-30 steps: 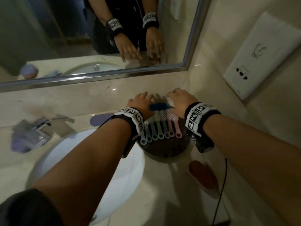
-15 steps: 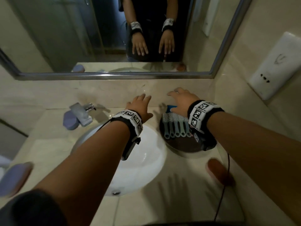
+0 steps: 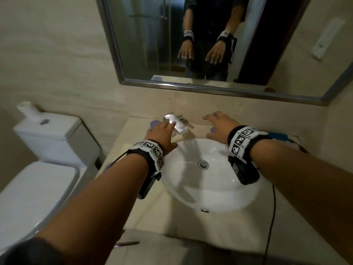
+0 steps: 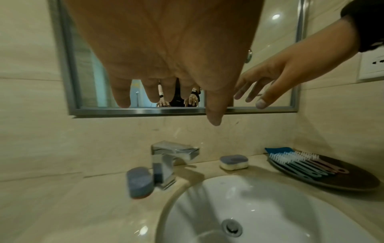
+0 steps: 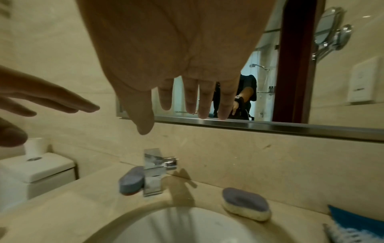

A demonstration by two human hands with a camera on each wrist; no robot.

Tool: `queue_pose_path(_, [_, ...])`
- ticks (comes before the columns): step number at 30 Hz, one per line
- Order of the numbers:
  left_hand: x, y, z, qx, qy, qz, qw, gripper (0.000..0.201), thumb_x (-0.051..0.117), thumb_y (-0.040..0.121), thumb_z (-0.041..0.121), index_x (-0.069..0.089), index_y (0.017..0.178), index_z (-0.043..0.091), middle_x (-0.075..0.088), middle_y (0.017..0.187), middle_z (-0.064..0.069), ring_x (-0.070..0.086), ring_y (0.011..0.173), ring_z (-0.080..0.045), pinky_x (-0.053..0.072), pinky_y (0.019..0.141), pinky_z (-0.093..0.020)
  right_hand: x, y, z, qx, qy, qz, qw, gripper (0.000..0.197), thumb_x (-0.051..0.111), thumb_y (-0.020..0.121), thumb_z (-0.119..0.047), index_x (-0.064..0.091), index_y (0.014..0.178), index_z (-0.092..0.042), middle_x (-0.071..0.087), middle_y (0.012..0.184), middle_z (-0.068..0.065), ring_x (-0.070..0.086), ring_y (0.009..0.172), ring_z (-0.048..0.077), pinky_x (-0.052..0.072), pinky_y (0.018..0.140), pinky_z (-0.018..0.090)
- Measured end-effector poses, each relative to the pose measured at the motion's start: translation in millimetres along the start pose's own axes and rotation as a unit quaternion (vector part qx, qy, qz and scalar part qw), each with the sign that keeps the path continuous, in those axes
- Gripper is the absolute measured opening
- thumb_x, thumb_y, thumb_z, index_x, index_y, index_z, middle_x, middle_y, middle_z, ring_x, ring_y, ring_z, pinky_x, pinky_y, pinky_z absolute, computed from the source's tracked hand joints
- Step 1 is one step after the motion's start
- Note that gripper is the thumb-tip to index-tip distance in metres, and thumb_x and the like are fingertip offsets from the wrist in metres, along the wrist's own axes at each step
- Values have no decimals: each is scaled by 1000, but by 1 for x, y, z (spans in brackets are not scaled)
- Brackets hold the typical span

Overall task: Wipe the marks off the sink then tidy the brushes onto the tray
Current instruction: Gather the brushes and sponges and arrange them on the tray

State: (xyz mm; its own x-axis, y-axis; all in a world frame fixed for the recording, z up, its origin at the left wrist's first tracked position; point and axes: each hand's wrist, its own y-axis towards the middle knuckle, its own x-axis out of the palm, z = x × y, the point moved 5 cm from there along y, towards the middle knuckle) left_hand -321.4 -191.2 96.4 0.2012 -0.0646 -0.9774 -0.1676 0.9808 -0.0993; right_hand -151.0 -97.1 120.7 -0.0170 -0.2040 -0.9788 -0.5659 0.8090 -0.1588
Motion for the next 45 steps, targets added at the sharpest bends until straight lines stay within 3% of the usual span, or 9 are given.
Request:
queue_pose_path(7, [14, -54, -115, -82, -5, -27, 996, 81, 59, 88, 42, 10, 150, 24, 7, 159, -2, 13, 145, -24, 25, 114, -49, 37, 17, -119, -60, 3, -23, 998, 69, 65, 81, -35, 34, 141, -26, 35, 143, 12, 43, 124, 36, 43, 101, 43])
queue_pose_path(15, [58, -92, -192, -182, -73, -66, 978, 77, 58, 88, 37, 14, 149, 24, 11, 158, -6, 18, 144, -28, 26, 113, -48, 73, 50, -181, -96, -24, -79, 992, 66, 61, 87, -34, 28, 144, -23, 31, 146, 9, 41, 128, 33, 43, 101, 43])
queue_pose_path(20, [71, -92, -210, -201, -81, -64, 974, 73, 56, 89, 35, 17, 149, 22, 14, 157, -9, 22, 142, -31, 29, 111, -48, 91, 71, -201, -127, -33, -93, 987, 66, 60, 87, -34, 27, 143, -26, 32, 144, 9, 48, 120, 34, 49, 92, 47])
queue_pose_path(28, [105, -76, -223, -257, -91, -100, 957, 77, 61, 85, 39, 18, 148, 25, 16, 156, -7, 24, 140, -32, 31, 110, -49, 120, 108, -206, -150, -35, -113, 982, 65, 58, 87, -33, 26, 143, -25, 31, 145, 10, 45, 122, 36, 47, 94, 46])
queue_pose_path(32, [121, -72, -227, -274, -100, -122, 949, 79, 61, 84, 41, 17, 148, 28, 14, 157, -5, 25, 139, -33, 31, 110, -49, 132, 123, -201, -136, -26, -119, 983, 65, 58, 87, -32, 27, 143, -24, 34, 144, 10, 46, 122, 35, 47, 95, 44])
queue_pose_path(37, [140, -64, -236, -259, -111, -167, 945, 85, 69, 78, 37, 19, 146, 26, 28, 146, -11, 34, 131, -38, 38, 104, -50, 149, 139, -199, -107, -11, -140, 984, 64, 58, 87, -31, 28, 142, -24, 35, 143, 10, 44, 125, 34, 47, 96, 45])
queue_pose_path(45, [143, -47, -252, -247, -131, -173, 944, 79, 64, 79, 40, 22, 144, 23, 38, 133, -15, 40, 123, -41, 40, 102, -49, 159, 163, -202, -68, 22, -155, 985, 64, 60, 85, -30, 30, 142, -23, 38, 142, 10, 46, 123, 34, 44, 100, 46])
